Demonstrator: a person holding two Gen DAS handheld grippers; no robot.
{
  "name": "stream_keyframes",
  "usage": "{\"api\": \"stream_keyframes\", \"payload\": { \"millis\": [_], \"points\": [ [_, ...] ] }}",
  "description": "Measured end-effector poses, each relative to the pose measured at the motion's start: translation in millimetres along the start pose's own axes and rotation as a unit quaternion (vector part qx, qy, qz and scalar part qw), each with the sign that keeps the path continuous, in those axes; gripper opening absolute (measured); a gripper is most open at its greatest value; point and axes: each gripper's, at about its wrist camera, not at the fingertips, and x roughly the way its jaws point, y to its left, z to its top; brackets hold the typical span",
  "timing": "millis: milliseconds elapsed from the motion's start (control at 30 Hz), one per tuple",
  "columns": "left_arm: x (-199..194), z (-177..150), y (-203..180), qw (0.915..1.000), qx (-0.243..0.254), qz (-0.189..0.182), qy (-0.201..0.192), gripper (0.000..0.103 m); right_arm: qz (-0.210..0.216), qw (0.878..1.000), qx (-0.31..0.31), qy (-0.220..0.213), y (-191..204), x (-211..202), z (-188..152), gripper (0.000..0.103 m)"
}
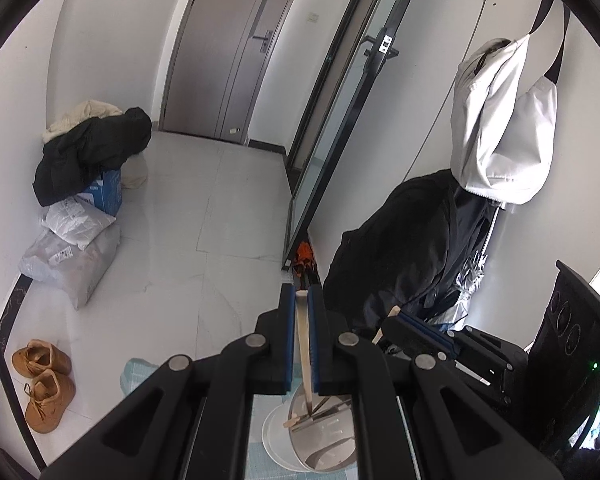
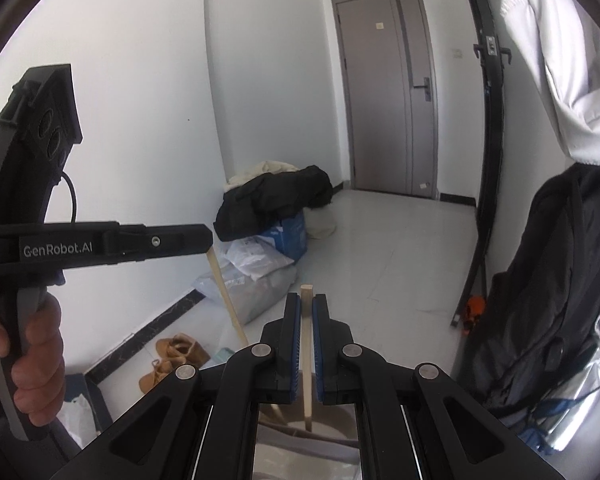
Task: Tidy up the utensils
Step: 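Open both grippers to drop the chopsticks and raise them from the caddy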
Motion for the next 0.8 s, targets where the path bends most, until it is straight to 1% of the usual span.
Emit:
{"api": "stream_keyframes", "payload": {
  "millis": [33, 100, 167, 200, 267, 333, 367, 433, 533, 600, 667, 700, 767, 800],
  "points": [
    [2, -2, 1, 1.0, -0.002, -0.004, 0.009, 0.002, 0.003, 1.0, 0.002, 0.004, 0, 0, 0, 0.007],
    [11, -6, 2, 0.9989, 0.0, -0.015, 0.044, 0.005, 0.008, 1.0, 0.006, 0.013, -2, 2, -3, 0.008],
    [16, -11, 5, 0.9977, -0.003, -0.009, 0.067, 0.017, 0.011, 1.0, 0.015, 0.022, -4, 2, -9, 0.009],
    [16, -13, 6, 0.9975, -0.006, -0.007, 0.071, 0.022, 0.014, 0.999, 0.023, 0.027, -6, 2, -12, 0.01],
    [12, -15, 11, 0.9976, -0.017, 0.01, 0.066, 0.039, 0.021, 0.998, 0.039, 0.033, -9, -3, -16, 0.011],
    [5, -16, 14, 0.998, -0.024, 0.02, 0.055, 0.048, 0.015, 0.998, 0.044, 0.03, -10, -11, -21, 0.013],
    [1, -17, 14, 0.998, -0.027, 0.027, 0.051, 0.053, 0.008, 0.998, 0.048, 0.028, -10, -18, -24, 0.018],
    [-5, -19, 14, 0.9978, -0.029, 0.041, 0.043, 0.059, 0.007, 0.998, 0.06, 0.022, -11, -27, -28, 0.021],
    [-18, -24, 9, 0.9971, -0.024, 0.065, 0.031, 0.059, 0.003, 0.997, 0.075, 0.015, -9, -43, -35, 0.024],
    [-25, -27, 3, 0.9968, -0.011, 0.074, 0.028, 0.06, -0.002, 0.997, 0.082, 0.005, -7, -58, -38, 0.033],
    [-32, -31, -8, 0.996, 0.014, 0.086, 0.023, 0.061, -0.009, 0.996, 0.089, -0.006, -3, -70, -41, 0.048],
    [-35, -33, -13, 0.9946, 0.026, 0.099, 0.019, 0.061, -0.01, 0.996, 0.093, -0.008, -1, -75, -40, 0.052],
    [-45, -38, -20, 0.9932, 0.042, 0.109, 0.008, 0.071, -0.015, 0.995, 0.099, -0.018, 3, -89, -42, 0.062],
    [-50, -40, -24, 0.9921, 0.047, 0.116, 0.001, 0.073, -0.016, 0.994, 0.101, -0.023, 6, -96, -43, 0.062]
  ]
}}
